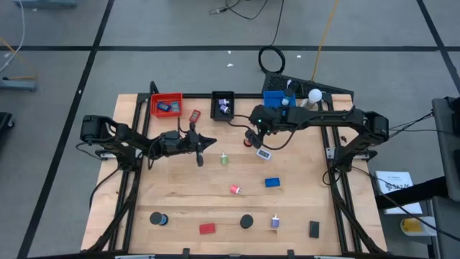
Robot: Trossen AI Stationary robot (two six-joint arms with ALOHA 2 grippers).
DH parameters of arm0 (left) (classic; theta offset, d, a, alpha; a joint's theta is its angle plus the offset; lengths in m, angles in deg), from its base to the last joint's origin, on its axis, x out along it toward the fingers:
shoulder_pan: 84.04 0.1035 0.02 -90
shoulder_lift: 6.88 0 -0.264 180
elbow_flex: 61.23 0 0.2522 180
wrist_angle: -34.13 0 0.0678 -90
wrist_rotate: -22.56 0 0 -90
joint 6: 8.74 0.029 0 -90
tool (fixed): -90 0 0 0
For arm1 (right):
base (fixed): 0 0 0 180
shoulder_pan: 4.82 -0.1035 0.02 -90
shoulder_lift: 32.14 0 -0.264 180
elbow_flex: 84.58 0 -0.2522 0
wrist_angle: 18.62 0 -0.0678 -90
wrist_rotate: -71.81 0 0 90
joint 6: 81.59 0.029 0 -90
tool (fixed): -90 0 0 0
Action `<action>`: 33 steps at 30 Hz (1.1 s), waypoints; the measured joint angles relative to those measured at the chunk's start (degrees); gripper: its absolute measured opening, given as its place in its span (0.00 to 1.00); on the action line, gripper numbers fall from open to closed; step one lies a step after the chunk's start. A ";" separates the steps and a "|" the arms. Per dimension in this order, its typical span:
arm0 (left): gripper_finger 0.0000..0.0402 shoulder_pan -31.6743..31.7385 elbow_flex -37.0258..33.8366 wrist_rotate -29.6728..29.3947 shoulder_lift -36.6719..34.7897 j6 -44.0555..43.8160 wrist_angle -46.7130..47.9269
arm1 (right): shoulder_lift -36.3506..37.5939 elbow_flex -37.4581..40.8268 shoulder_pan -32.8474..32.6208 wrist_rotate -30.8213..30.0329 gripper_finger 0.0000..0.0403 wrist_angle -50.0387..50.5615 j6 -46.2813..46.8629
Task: Pick & Place Office items
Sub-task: Put the red hourglass into the blue bin
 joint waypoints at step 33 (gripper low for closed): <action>0.08 0.00 0.00 -0.01 0.04 -0.05 1.75 | -8.49 0.02 0.09 -2.11 0.49 -4.51 -4.03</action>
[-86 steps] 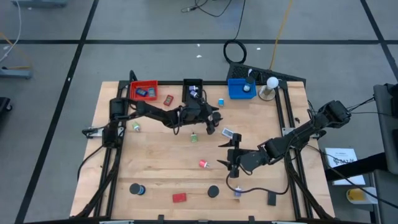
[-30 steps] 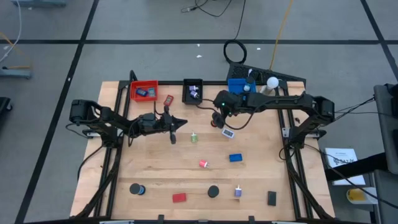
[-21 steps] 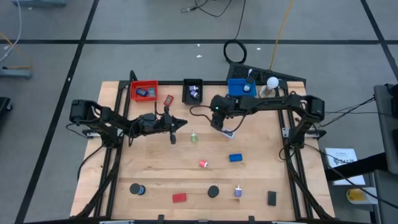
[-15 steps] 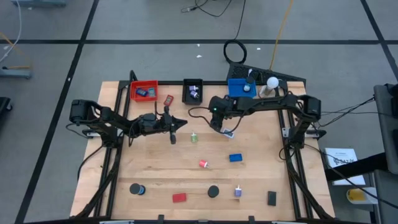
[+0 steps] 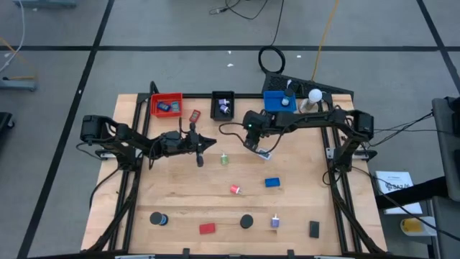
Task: Pick & Place Office items
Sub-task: Put the red hourglass into the blue bin
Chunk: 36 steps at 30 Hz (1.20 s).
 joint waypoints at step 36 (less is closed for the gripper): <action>0.08 0.15 0.02 -0.16 0.00 0.05 0.14 | 0.04 -2.92 32.91 4.59 0.51 -3.05 -12.82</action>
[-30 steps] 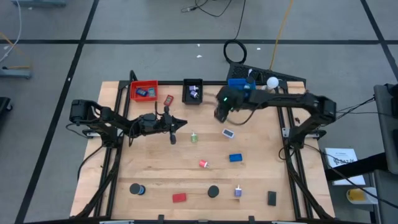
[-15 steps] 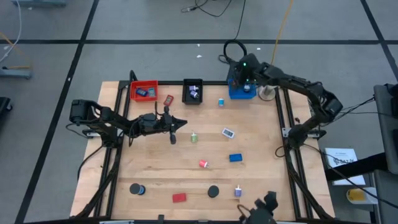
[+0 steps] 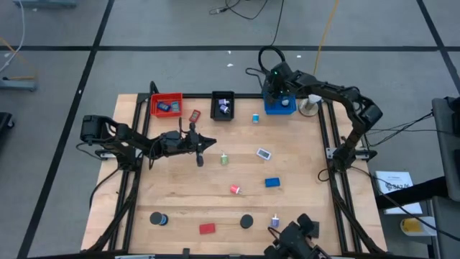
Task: Pick & Place Office items
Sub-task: Put the red hourglass into the blue bin
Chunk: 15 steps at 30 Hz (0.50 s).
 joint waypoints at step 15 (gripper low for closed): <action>0.08 0.00 0.00 0.00 0.00 0.06 0.17 | -4.33 0.01 0.26 -0.32 0.50 -0.66 -1.92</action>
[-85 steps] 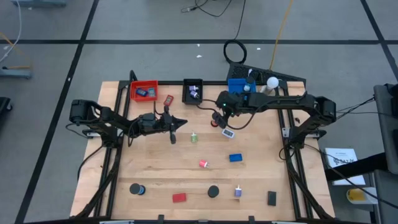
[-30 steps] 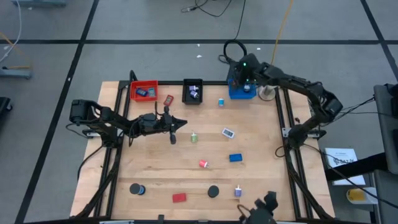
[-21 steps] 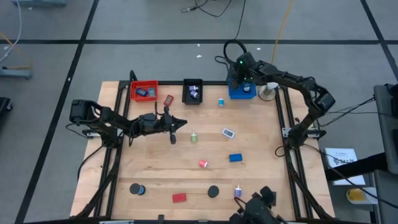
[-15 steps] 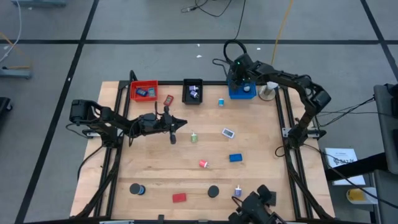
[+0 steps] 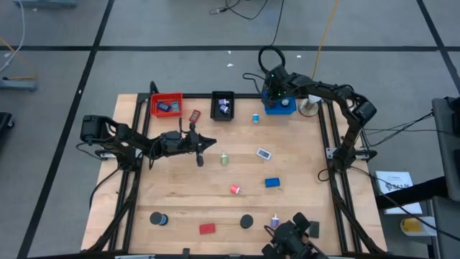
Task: Pick & Place Office items
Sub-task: Put the red hourglass into the blue bin, then put the top red digital clock into the red bin
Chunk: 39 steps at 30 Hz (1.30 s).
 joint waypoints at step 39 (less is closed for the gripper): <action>0.08 -0.01 0.01 0.00 0.00 0.00 1.06 | 18.85 4.59 -7.77 -5.99 0.52 1.39 -3.99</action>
